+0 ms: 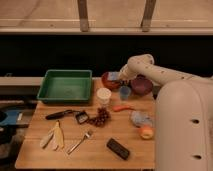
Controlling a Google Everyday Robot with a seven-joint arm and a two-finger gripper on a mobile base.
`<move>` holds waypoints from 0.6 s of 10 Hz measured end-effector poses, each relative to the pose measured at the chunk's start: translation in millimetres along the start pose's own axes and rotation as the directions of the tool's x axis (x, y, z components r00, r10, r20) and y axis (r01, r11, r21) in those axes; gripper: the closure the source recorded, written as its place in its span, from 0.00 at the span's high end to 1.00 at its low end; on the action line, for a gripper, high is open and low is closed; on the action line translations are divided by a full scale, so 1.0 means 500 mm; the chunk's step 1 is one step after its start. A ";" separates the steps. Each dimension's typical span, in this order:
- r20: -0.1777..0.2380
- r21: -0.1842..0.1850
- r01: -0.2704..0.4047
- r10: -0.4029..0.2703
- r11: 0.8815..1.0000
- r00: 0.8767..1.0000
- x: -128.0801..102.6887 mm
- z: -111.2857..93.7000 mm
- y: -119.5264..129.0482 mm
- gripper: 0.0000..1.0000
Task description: Wipe red bowl with sponge
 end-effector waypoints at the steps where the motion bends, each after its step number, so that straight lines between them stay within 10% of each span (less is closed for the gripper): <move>1: 0.004 0.001 0.014 -0.014 1.000 1.000 -0.005 0.010 0.017 0.00; 6: 0.010 -0.027 0.062 -0.061 0.998 0.998 0.023 -0.002 0.057 0.00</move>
